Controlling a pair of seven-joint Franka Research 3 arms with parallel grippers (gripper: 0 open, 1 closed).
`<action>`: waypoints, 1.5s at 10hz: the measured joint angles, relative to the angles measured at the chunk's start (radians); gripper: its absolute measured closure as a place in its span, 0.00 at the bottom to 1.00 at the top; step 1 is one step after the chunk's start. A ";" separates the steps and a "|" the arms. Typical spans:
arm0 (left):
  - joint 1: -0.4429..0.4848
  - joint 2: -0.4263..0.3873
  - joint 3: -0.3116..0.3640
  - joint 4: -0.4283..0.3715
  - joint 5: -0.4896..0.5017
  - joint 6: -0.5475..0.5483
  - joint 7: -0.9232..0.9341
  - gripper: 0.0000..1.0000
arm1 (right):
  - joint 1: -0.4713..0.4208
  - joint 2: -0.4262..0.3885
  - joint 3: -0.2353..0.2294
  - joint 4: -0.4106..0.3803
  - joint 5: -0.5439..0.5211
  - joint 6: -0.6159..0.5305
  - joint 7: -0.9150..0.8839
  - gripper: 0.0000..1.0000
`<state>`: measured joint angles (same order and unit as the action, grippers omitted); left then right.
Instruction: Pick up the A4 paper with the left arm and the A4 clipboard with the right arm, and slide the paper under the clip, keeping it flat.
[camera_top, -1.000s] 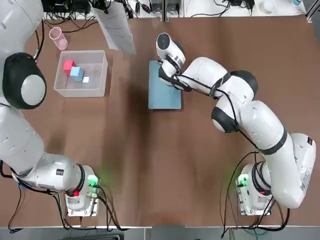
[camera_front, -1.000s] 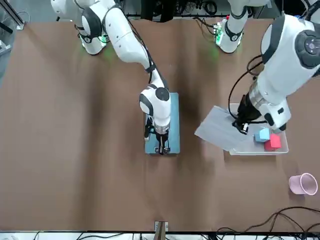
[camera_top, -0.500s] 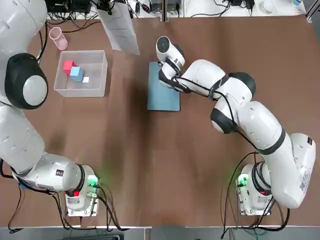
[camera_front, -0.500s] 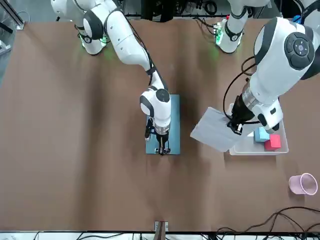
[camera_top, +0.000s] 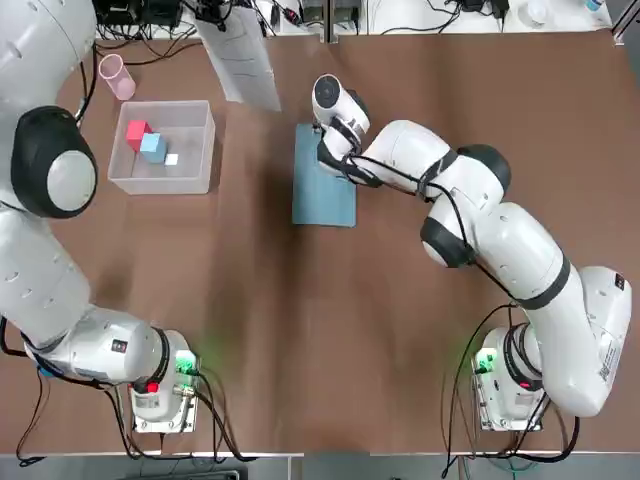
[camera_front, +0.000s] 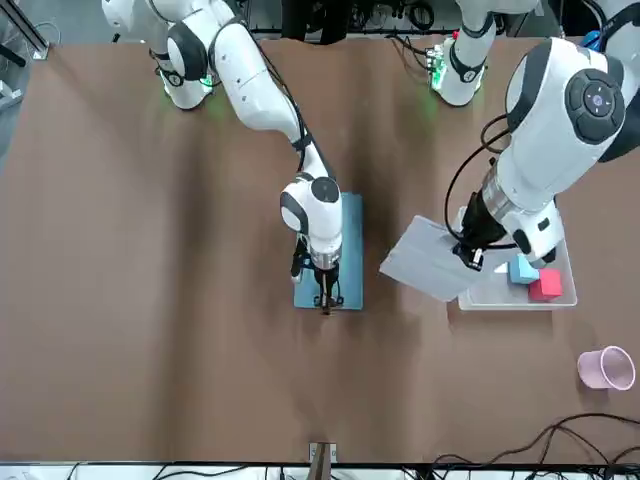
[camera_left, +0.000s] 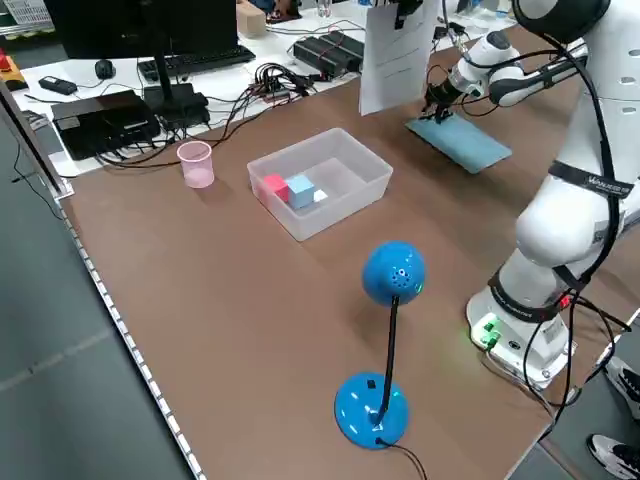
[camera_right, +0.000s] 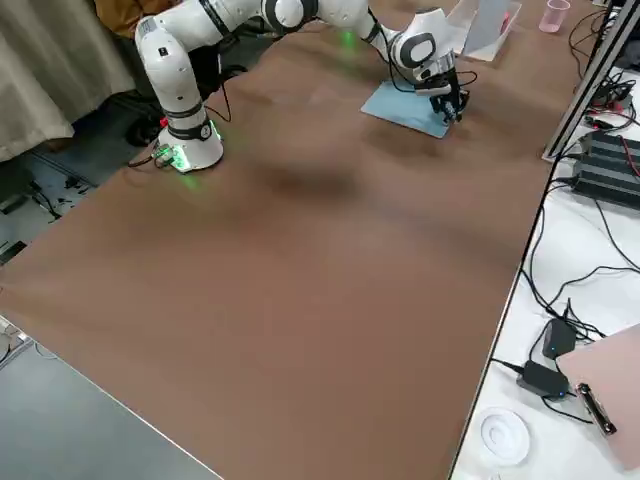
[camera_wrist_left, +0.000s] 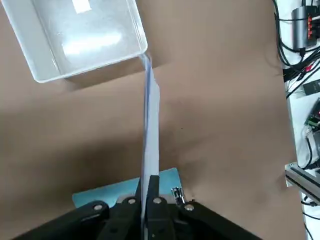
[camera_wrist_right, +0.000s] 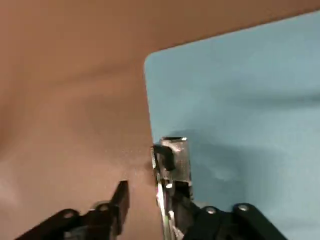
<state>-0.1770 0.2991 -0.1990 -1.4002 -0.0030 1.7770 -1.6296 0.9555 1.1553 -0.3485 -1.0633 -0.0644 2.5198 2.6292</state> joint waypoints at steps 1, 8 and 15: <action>-0.012 0.002 0.000 0.000 0.000 0.000 -0.001 0.99 | 0.000 0.000 -0.001 0.000 0.000 0.000 0.000 0.37; -0.018 0.005 0.003 0.000 0.000 0.000 -0.028 0.99 | -0.008 -0.001 -0.009 0.024 0.000 -0.026 -0.005 0.00; -0.025 0.006 0.002 0.000 0.000 0.000 -0.049 0.99 | -0.169 -0.107 0.205 0.050 0.000 -0.233 -0.269 0.00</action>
<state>-0.2023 0.3049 -0.1974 -1.4005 -0.0030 1.7772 -1.6782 0.7861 1.0480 -0.1438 -1.0132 -0.0640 2.2871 2.3597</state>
